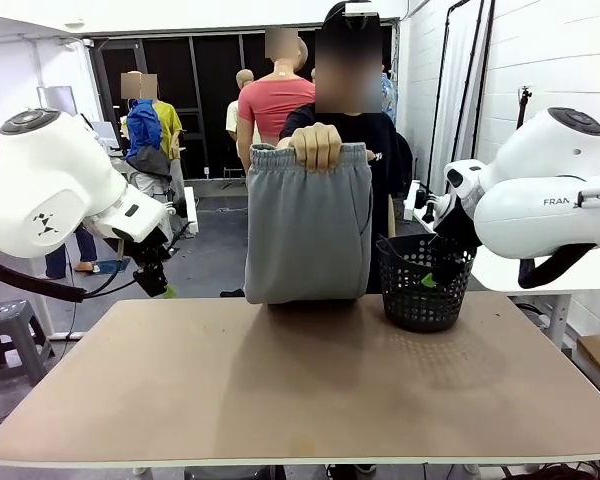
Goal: Fold the training pants.
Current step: Grab both ends of the Training pants handed by a person.
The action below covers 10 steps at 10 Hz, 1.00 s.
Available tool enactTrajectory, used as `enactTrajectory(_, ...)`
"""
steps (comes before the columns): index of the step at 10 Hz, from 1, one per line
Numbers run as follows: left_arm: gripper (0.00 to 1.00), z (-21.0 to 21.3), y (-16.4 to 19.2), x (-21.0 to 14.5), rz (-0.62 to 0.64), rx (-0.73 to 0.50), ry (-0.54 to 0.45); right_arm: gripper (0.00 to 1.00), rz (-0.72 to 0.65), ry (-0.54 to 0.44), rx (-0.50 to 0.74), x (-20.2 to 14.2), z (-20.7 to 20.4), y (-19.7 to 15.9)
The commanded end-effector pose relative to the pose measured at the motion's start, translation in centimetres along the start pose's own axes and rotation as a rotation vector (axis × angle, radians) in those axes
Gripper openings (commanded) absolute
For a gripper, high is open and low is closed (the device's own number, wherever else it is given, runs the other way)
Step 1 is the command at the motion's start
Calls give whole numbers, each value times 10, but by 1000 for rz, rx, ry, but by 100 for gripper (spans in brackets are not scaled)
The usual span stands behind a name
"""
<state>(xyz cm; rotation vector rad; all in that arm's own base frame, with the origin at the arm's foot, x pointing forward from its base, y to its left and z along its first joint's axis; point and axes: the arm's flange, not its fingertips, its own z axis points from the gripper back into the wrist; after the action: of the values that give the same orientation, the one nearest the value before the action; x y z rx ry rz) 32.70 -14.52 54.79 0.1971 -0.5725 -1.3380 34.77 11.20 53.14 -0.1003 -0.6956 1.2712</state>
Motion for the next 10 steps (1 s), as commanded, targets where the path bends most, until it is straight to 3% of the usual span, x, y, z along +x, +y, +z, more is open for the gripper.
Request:
enactTrajectory(1, 100, -14, 21, -2, -22, -105, -11, 100, 63, 18, 51, -1, -14, -17)
enactTrajectory(2, 100, -21, 28, -2, -4, -96, -18, 100, 73, 31, 40, -1, -20, -20)
enactTrajectory(3, 100, -12, 6, -3, -11, -46, -3, 100, 53, 46, -7, -2, -16, -19)
enactTrajectory(7, 100, -15, 12, 1, -17, -54, -2, 100, 51, 39, 19, -1, -15, -15)
enactTrajectory(10, 100, -44, 51, -7, -141, -43, -183, 100, 92, -155, 30, 1, -38, -34)
